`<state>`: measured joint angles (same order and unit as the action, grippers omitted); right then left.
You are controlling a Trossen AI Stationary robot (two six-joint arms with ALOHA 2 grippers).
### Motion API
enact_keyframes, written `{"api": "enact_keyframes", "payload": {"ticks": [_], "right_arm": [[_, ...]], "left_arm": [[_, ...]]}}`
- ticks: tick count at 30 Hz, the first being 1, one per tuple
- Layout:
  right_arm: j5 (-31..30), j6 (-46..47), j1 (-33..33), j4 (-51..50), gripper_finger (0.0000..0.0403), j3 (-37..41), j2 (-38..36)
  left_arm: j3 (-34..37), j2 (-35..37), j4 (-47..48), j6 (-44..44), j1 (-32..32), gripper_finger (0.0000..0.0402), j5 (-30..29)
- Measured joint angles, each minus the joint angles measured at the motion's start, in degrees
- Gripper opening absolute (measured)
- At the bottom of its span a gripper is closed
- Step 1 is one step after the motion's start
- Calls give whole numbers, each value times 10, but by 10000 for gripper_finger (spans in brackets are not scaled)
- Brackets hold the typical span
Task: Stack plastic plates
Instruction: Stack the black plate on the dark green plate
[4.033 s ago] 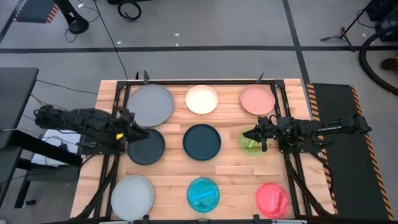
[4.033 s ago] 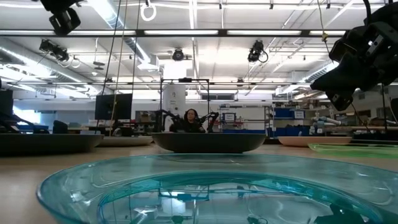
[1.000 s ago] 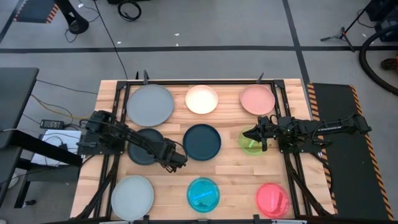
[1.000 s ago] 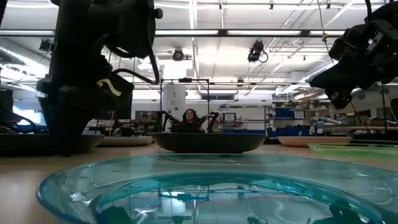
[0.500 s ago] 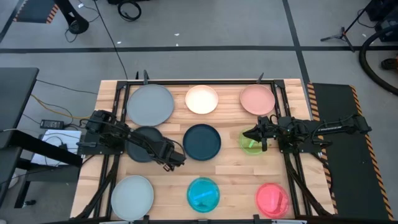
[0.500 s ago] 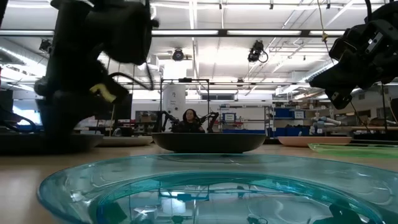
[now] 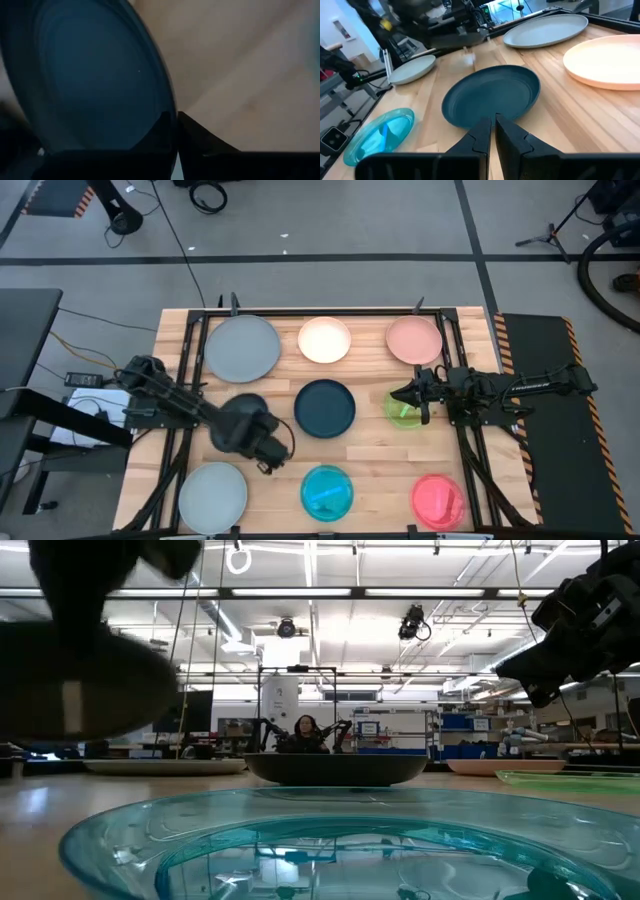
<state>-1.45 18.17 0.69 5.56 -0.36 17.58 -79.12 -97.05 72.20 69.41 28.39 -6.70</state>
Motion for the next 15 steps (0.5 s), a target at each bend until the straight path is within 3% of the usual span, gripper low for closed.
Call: {"api": "enact_keyframes", "payload": {"ticks": [4,7,10,13,15], "right_arm": [[0,1,0,1,34,0,0],[0,1,0,8,34,0,1],[2,27,0,41,34,0,1],[29,160,0,100,34,0,0],[11,184,0,118,34,0,0]], "left_arm": [[-48,0,-7,-80,30,18,-81],[-57,0,-29,-217,42,19,-127],[-57,-1,-52,-352,42,20,-130],[-57,-7,-90,-476,30,20,-124],[-57,-10,-113,-548,13,21,-122]]}}
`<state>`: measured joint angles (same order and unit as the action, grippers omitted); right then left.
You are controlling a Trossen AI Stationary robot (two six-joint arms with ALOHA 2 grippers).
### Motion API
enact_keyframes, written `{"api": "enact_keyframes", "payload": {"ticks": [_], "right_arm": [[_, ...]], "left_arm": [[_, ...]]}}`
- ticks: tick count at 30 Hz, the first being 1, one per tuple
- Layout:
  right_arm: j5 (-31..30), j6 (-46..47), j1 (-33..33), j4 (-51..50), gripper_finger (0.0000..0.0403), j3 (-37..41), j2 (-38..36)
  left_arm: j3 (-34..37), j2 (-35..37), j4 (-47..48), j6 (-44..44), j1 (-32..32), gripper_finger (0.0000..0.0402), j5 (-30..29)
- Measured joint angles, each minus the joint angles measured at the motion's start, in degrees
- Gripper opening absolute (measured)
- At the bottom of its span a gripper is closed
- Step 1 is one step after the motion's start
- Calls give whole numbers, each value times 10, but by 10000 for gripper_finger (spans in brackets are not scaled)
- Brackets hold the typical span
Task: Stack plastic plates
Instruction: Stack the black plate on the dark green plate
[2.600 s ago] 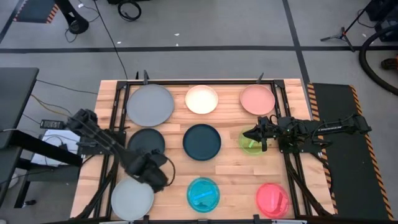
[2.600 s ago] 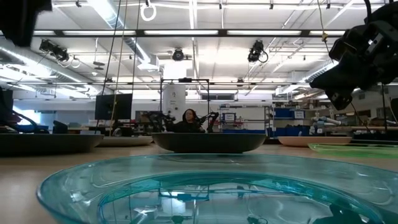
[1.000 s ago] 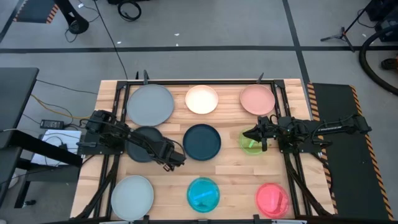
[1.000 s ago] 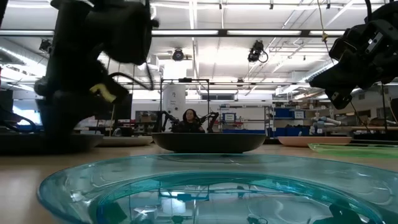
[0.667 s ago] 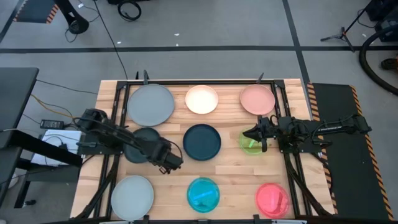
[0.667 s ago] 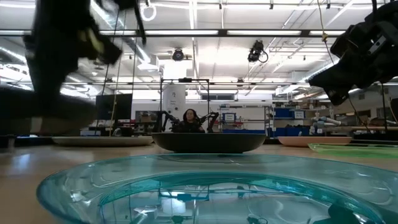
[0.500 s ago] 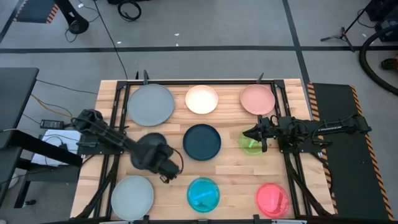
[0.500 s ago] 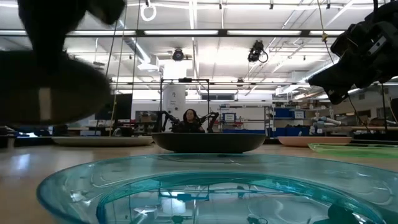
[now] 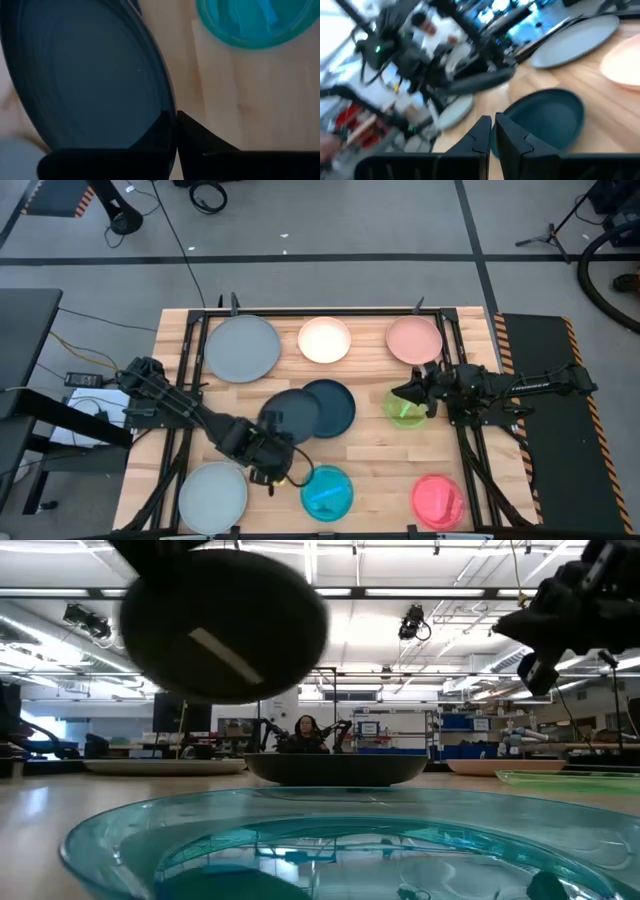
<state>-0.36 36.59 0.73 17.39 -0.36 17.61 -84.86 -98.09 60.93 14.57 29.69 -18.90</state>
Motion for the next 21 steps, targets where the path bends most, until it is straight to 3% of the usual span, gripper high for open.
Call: {"api": "enact_keyframes", "payload": {"ticks": [5,10,14,21], "right_arm": [[-34,102,0,37,34,0,3],[-40,143,6,49,34,-3,11],[-118,169,30,40,27,-40,34],[-183,44,109,-67,7,-219,150]], "left_arm": [[0,-19,-45,-134,-50,21,2],[0,-50,-58,-199,-83,21,1],[0,-75,-65,-245,-87,22,5],[0,-113,-87,-258,-88,22,7]]}}
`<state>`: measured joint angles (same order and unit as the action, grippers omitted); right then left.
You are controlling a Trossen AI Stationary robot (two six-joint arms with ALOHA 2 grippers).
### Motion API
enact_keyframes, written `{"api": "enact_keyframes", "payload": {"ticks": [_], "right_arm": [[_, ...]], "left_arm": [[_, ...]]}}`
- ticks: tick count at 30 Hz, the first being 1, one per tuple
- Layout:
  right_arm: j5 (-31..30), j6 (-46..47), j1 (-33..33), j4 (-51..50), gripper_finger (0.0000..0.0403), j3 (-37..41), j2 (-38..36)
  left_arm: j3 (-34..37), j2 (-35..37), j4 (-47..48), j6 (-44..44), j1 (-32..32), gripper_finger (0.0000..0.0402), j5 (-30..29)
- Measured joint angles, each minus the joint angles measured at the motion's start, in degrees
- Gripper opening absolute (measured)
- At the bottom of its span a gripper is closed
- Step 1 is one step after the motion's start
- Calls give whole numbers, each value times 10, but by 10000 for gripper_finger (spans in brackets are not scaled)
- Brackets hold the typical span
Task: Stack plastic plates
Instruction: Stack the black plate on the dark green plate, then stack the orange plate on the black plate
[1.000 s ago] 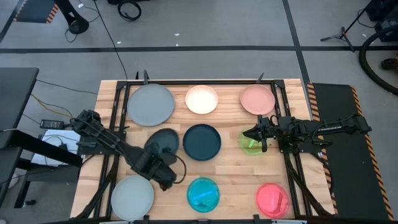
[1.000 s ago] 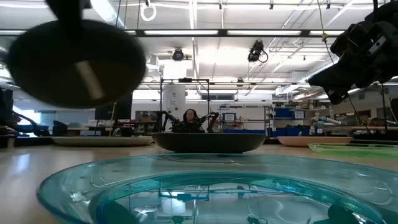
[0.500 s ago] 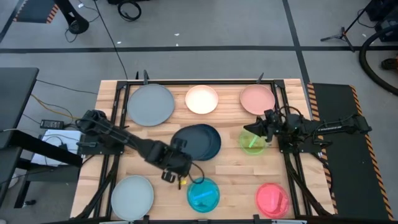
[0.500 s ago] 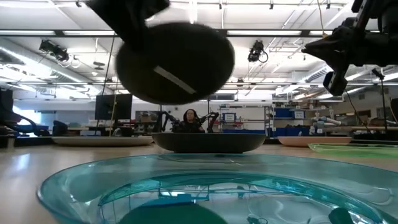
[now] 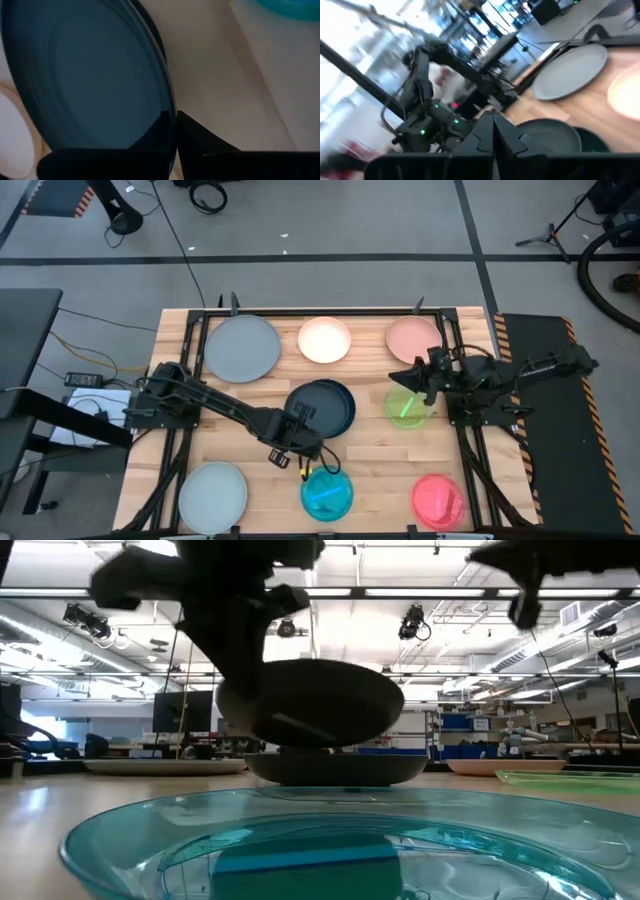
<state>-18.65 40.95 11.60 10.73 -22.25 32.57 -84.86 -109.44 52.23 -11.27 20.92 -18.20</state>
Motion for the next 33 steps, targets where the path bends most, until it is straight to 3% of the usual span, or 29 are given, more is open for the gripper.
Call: {"api": "enact_keyframes", "payload": {"ticks": [7,13,18,23,28,33], "right_arm": [[-33,-80,59,-166,6,-159,171],[-62,-77,68,-144,16,-173,269],[-57,-62,50,-129,36,-173,309],[-10,-67,31,-125,75,-173,333],[3,-97,13,-125,114,-173,350],[8,-151,-15,-162,121,-190,365]], "left_arm": [[0,-33,-56,27,-12,22,0],[0,-43,-53,69,-27,23,5],[0,-43,-53,109,-40,37,0],[0,-43,-40,133,-53,72,-3],[0,-39,44,110,-61,110,-2],[0,4,100,110,-63,131,-1]]}}
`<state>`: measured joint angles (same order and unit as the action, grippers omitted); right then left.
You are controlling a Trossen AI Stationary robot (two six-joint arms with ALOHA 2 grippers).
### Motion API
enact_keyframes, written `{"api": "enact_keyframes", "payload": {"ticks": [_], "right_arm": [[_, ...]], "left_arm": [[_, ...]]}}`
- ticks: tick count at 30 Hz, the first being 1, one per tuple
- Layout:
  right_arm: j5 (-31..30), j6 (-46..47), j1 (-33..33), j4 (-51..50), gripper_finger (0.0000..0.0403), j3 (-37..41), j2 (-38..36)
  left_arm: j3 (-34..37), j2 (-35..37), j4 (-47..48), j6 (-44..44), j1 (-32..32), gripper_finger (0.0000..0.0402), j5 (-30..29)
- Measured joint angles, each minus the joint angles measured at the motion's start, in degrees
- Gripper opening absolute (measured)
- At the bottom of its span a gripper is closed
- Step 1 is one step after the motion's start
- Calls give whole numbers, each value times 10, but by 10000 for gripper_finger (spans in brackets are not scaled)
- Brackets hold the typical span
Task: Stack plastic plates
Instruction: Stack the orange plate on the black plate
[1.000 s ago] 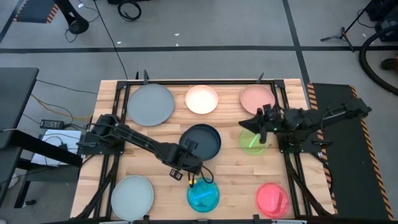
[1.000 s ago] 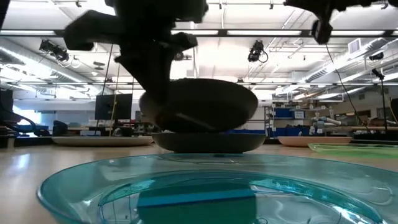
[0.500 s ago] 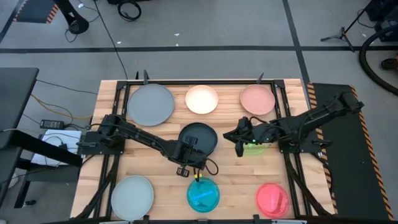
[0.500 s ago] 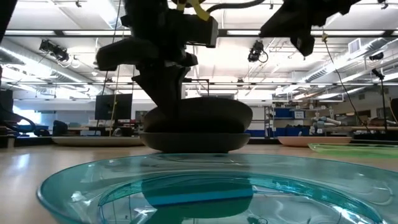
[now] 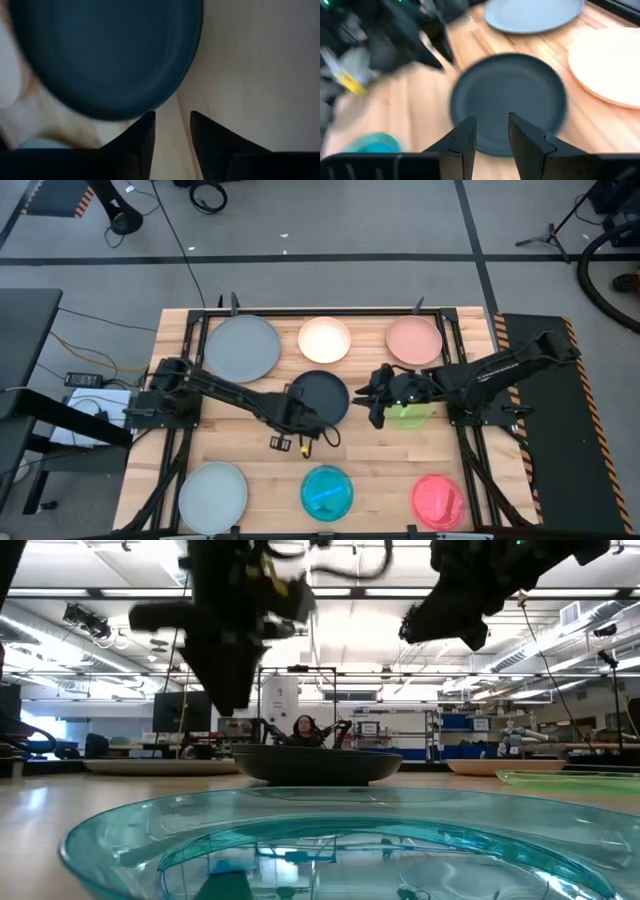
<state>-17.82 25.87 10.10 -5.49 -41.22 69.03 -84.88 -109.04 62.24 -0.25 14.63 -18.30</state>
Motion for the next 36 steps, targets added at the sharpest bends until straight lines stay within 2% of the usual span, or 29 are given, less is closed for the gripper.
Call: {"api": "enact_keyframes", "payload": {"ticks": [6,11,15,20,26,30,36], "right_arm": [[15,-90,-42,-89,120,-85,61],[16,-196,-71,-156,122,-146,122],[31,-274,-104,-179,129,-171,171],[75,-320,-149,-228,138,-221,243],[67,-366,-191,-290,142,-298,328],[65,-391,-216,-303,140,-331,367],[74,-516,-244,-313,140,-358,415]], "left_arm": [[0,105,1,48,7,132,-5],[0,194,11,131,29,133,-10],[0,256,12,215,75,133,-10],[0,321,11,315,148,133,-10],[0,377,8,426,232,133,-21],[0,394,2,484,277,133,-72],[0,393,-2,551,314,133,-134]]}}
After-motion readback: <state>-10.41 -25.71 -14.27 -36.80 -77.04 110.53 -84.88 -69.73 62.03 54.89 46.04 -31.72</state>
